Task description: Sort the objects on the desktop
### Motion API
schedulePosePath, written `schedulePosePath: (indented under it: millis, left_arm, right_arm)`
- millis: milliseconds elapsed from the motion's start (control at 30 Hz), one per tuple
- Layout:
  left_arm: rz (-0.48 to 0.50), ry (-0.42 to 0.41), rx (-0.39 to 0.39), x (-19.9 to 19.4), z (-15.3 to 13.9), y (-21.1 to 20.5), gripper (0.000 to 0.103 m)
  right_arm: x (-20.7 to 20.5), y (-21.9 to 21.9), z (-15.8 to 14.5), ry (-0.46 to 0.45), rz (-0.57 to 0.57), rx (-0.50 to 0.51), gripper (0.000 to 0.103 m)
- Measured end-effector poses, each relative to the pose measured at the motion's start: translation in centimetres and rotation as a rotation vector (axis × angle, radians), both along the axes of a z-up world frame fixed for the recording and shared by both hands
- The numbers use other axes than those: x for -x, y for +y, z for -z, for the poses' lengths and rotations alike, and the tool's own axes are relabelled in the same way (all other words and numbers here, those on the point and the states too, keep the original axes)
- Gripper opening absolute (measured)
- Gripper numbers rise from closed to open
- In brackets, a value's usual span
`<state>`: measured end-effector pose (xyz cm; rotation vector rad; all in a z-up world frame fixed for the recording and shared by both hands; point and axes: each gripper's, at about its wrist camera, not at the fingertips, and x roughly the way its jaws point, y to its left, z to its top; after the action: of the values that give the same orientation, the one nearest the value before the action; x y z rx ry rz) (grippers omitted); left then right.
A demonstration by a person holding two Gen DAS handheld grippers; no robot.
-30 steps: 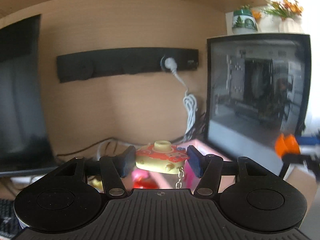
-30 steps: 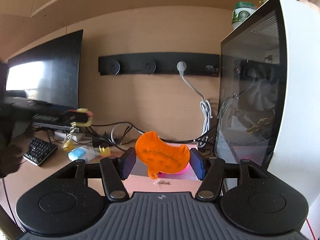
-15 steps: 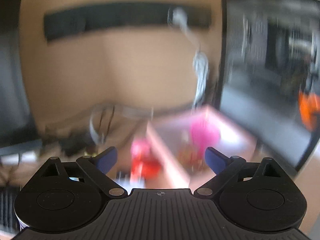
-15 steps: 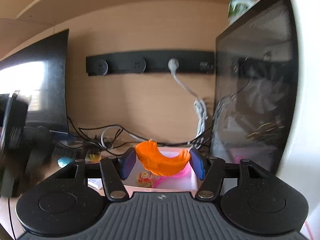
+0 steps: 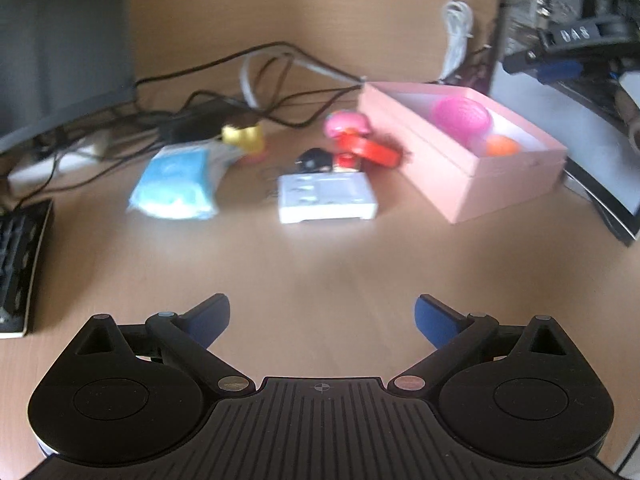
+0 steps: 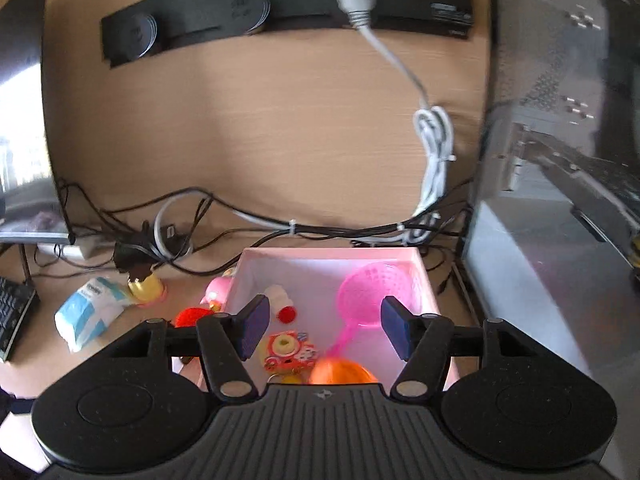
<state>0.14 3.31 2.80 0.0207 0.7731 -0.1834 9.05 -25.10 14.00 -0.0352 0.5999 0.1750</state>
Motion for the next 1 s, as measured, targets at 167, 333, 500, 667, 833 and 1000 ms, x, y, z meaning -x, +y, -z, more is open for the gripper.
schedulePosePath:
  millis: [167, 333, 500, 667, 833, 1000]
  left_arm:
    - [-0.014, -0.006, 0.010, 0.3, 0.1, 1.1, 0.102]
    - [-0.014, -0.070, -0.036, 1.9, -0.2, 1.6, 0.103]
    - [-0.015, -0.066, -0.009, 3.1, -0.2, 2.9, 0.103]
    - [-0.043, -0.056, 0.014, 3.8, -0.1, 4.1, 0.103]
    - [-0.034, -0.044, 0.027, 4.3, 0.2, 4.7, 0.103]
    - [-0.021, -0.027, 0.038, 4.2, 0.6, 4.8, 0.103]
  right_arm:
    - [0.2, 4.3, 0.5, 0.013, -0.111, 0.030, 0.071]
    - [-1.4, 9.5, 1.8, 0.064, -0.216, 0.030, 0.076]
    - [-3.8, 14.8, 4.3, 0.048, -0.242, 0.129, 0.063]
    - [-7.8, 16.7, 6.6, 0.112, -0.177, 0.129, 0.044]
    - [-8.7, 16.6, 8.4, 0.238, -0.199, 0.045, 0.045]
    - [-4.5, 15.8, 8.1, 0.374, -0.354, -0.086, 0.045]
